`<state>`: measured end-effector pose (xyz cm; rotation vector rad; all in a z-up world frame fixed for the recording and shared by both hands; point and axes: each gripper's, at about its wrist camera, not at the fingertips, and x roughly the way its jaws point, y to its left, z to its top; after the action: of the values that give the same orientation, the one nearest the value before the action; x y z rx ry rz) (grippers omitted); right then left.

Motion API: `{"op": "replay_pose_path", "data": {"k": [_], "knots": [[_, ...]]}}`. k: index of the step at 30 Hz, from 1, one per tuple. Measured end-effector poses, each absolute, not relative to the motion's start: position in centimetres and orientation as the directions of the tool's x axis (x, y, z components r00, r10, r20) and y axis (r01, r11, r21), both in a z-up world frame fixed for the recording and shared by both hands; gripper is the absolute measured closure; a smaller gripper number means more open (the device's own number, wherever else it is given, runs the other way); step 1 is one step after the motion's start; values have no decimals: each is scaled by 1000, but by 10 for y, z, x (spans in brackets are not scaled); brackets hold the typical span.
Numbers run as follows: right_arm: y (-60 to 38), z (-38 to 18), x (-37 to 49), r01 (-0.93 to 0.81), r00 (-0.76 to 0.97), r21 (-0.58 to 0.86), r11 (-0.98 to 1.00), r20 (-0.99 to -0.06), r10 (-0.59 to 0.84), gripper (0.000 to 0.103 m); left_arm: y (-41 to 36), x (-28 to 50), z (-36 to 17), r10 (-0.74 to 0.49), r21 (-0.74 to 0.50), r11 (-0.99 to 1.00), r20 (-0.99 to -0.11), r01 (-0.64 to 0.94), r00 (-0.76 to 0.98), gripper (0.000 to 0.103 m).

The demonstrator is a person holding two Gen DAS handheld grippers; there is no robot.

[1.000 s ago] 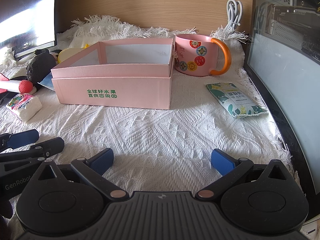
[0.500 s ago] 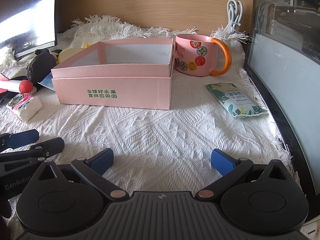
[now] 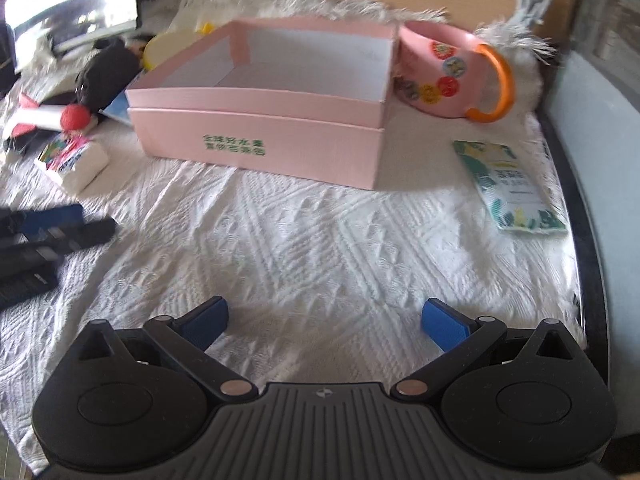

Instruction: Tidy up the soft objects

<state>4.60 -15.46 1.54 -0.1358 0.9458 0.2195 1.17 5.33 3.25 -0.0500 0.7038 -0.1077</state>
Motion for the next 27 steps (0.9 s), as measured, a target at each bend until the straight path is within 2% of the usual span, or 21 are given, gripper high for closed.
{"op": "replay_pose_path", "data": {"k": [5, 7, 10, 11, 14, 16, 21, 27], "knots": [[-119, 32, 35, -296, 624, -58, 953, -767, 147, 4, 122, 23, 58, -115, -181, 983, -695, -17, 710, 57], [-104, 40, 28, -288, 678, -71, 955, -720, 151, 4, 158, 26, 64, -185, -252, 968, -704, 3, 686, 66], [-84, 51, 27, -299, 691, -52, 953, -700, 179, 4, 212, 27, 64, -275, -365, 931, -717, -8, 641, 67], [-76, 54, 31, -328, 669, -33, 944, -714, 207, 4, 228, 25, 64, -257, -357, 933, -729, -32, 634, 67], [-57, 60, 35, -373, 636, 4, 928, -727, 259, 4, 264, 14, 71, -76, -198, 972, -769, -123, 635, 67], [-44, 63, 32, -393, 634, 8, 919, -722, 278, 4, 289, 6, 75, 0, -140, 976, -770, -169, 638, 67], [-8, 65, 30, -454, 650, -50, 889, -702, 292, 4, 342, -11, 77, 12, -185, 956, -752, -228, 659, 67], [21, 62, 26, -494, 638, -52, 868, -700, 321, 4, 351, -22, 69, -48, -184, 973, -759, -143, 649, 67]]}}
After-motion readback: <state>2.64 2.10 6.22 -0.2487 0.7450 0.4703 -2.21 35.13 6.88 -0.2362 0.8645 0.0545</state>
